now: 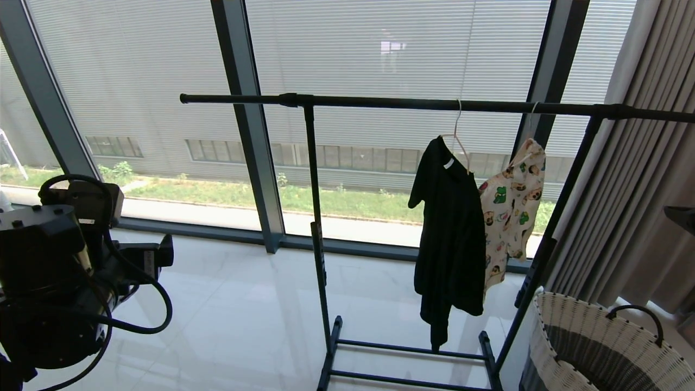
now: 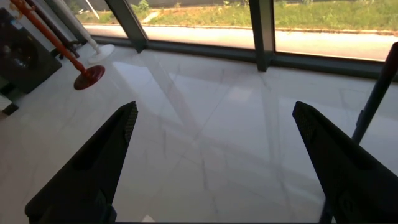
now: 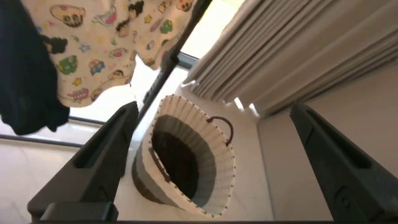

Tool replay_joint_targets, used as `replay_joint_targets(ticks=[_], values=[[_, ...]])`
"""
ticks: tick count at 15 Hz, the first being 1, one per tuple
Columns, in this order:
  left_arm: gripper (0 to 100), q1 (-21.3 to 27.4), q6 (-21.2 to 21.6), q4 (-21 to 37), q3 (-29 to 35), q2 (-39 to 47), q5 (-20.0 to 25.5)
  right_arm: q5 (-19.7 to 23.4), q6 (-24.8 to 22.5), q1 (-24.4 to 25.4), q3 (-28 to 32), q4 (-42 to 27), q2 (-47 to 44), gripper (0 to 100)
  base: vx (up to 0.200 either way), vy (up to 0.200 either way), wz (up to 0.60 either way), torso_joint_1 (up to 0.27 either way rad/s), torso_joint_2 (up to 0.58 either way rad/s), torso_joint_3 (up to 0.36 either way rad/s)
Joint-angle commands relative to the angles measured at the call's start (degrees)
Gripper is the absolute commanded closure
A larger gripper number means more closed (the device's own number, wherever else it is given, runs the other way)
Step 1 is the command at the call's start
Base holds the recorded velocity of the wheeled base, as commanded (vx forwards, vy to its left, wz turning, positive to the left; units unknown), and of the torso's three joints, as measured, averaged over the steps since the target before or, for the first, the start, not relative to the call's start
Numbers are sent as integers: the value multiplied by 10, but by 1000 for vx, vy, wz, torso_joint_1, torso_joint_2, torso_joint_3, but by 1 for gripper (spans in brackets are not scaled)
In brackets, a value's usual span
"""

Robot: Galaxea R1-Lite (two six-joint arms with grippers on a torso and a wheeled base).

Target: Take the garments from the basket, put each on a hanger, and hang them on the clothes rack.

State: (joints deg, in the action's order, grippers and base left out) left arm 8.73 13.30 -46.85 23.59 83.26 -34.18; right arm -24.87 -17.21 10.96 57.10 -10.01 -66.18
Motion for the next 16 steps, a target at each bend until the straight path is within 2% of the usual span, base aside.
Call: replay_joint_targets(ticks=[1,2,4,6,16], values=[[0,-15,1,0,-6,-23,0,9,-4,-38,-16,0,23,0,0,0,0,0,0,0],[0,-40,0,1,-18,-29,-1,23,-5,-59,-30,-1,40,0,0,0,0,0,0,0],[0,-76,-1,0,-32,-38,0,31,-20,-67,-52,-2,62,0,0,0,0,0,0,0],[0,-82,-1,0,-35,-45,3,32,-23,-67,-60,-2,67,0,0,0,0,0,0,0],[0,-81,1,1,-46,-55,4,38,-27,-67,-60,0,68,0,0,-200,0,4,3,2]])
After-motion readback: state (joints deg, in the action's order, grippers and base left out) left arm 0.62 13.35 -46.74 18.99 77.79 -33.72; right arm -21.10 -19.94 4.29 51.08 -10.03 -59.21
